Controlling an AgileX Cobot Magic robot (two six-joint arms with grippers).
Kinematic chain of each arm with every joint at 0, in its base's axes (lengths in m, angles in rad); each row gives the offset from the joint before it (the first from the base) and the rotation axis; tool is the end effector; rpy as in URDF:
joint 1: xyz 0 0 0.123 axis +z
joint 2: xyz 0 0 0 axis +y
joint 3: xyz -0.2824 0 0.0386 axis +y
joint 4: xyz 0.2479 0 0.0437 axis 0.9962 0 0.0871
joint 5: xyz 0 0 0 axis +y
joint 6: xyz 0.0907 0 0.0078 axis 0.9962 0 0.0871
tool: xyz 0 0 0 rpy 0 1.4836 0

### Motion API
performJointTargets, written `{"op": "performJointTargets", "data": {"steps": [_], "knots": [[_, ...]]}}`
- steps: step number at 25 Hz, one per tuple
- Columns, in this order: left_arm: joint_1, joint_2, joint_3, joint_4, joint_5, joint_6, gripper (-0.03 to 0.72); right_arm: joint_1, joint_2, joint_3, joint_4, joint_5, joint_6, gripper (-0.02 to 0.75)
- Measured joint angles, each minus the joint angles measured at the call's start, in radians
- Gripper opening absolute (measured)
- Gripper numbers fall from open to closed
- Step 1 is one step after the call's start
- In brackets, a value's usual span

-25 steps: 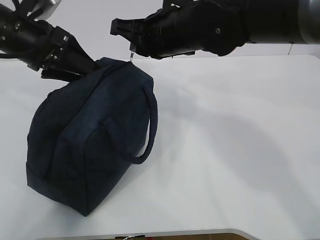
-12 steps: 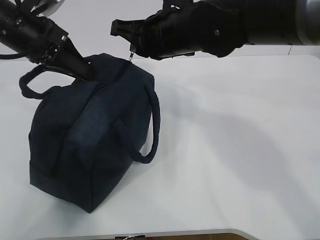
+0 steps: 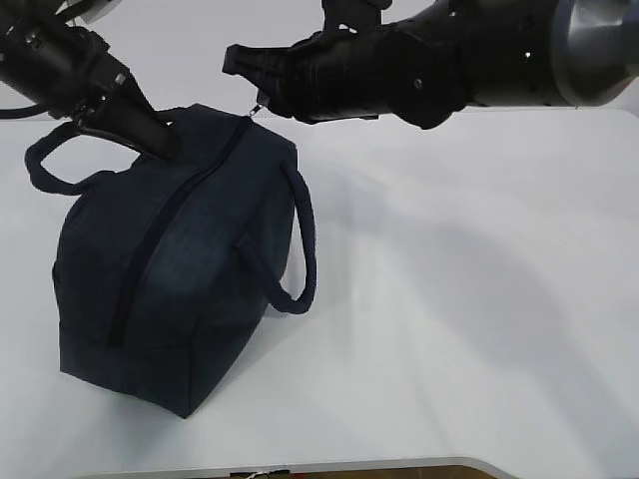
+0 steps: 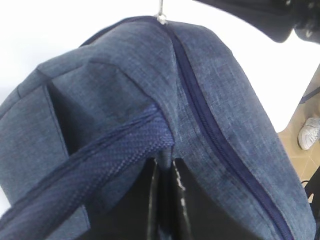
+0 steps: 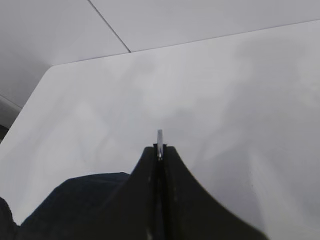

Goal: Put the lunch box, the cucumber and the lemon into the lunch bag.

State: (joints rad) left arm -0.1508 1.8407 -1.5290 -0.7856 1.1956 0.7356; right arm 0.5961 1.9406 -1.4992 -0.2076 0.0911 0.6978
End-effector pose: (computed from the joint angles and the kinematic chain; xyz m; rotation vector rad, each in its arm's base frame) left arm 0.3676 -0.1165 0.2846 0.8313 2.4996 -0.9370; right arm 0.3841 0.2585 0.2668 -0.0969 2.0770 0.6631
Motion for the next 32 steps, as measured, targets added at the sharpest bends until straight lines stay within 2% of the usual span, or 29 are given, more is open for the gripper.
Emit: {"op": "performJointTargets", "data": {"steps": [15, 32], "knots": [[-0.007, 0.000, -0.002, 0.016, -0.028, 0.001, -0.006, -0.009, 0.117, -0.140, 0.017, -0.004, 0.003, 0.005], [-0.018, 0.000, -0.002, 0.021, -0.034, -0.065, -0.006, -0.010, 0.119, -0.154, 0.025, 0.055, 0.002, 0.005]]}}
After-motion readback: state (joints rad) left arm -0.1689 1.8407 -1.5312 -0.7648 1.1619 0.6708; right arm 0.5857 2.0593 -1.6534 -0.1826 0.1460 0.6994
